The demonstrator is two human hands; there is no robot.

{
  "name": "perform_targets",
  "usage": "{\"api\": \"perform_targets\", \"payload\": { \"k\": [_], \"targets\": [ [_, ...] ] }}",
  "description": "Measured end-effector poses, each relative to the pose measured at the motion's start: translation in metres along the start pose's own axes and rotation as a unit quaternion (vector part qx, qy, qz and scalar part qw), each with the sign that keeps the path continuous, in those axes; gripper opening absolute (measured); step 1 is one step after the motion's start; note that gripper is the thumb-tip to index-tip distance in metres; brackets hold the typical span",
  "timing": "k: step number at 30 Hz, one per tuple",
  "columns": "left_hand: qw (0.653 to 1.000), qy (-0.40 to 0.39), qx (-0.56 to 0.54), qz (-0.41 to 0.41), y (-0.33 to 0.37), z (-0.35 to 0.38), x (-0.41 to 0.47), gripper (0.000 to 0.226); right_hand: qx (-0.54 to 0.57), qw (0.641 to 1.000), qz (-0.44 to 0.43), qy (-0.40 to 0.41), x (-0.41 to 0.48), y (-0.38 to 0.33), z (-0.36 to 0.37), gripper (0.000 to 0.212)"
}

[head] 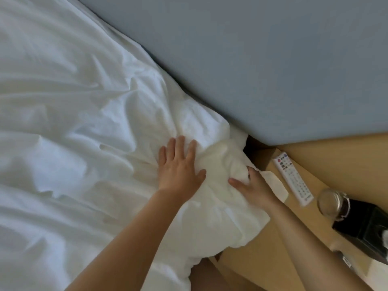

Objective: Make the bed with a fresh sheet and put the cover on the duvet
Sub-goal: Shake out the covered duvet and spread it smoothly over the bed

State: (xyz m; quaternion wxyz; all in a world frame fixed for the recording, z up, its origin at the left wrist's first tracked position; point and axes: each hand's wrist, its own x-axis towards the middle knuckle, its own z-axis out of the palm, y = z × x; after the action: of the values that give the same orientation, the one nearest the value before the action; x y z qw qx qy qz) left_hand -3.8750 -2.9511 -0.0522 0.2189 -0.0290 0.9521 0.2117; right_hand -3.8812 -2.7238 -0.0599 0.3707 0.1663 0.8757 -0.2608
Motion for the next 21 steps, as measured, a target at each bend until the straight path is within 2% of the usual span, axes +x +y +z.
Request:
{"api": "perform_targets", "payload": {
  "k": [4, 6, 8, 11, 12, 13, 15, 17, 18, 21],
  "targets": [
    [0.999, -0.006, 0.030, -0.030, 0.001, 0.016, -0.005, 0.080, 0.096, 0.995, -0.024, 0.018, 0.006, -0.006, 0.017, 0.052],
    [0.998, 0.001, -0.006, -0.062, 0.013, 0.017, -0.014, 0.082, 0.110, 0.991, -0.058, 0.039, -0.001, -0.017, 0.020, 0.036],
    [0.994, 0.015, -0.066, -0.081, 0.033, 0.020, -0.036, 0.086, 0.131, 0.982, -0.090, 0.100, -0.011, -0.022, 0.003, 0.021],
    [0.992, 0.089, -0.082, -0.038, 0.078, 0.038, -0.073, 0.089, 0.263, 0.942, -0.104, 0.181, -0.011, -0.012, -0.053, 0.024],
    [0.992, 0.098, -0.074, -0.021, 0.093, 0.046, -0.078, 0.089, 0.302, 0.931, -0.081, 0.188, -0.004, 0.000, -0.064, 0.023],
    [0.996, 0.069, -0.065, -0.008, 0.104, 0.055, -0.080, 0.087, 0.307, 0.931, -0.039, 0.192, 0.004, 0.015, -0.065, 0.023],
    [0.998, -0.063, -0.016, -0.011, 0.108, 0.076, -0.071, 0.083, 0.260, 0.943, 0.058, 0.198, 0.022, 0.041, -0.037, 0.027],
    [0.988, -0.155, 0.023, -0.016, 0.099, 0.090, -0.065, 0.079, 0.190, 0.954, 0.090, 0.212, 0.035, 0.056, 0.000, 0.029],
    [0.988, -0.154, 0.016, -0.017, 0.093, 0.092, -0.067, 0.078, 0.155, 0.963, 0.077, 0.207, 0.039, 0.059, 0.011, 0.028],
    [0.995, -0.039, -0.085, -0.024, 0.075, 0.079, -0.096, 0.069, 0.097, 0.978, 0.058, 0.176, 0.049, 0.054, 0.018, 0.036]
  ]
}}
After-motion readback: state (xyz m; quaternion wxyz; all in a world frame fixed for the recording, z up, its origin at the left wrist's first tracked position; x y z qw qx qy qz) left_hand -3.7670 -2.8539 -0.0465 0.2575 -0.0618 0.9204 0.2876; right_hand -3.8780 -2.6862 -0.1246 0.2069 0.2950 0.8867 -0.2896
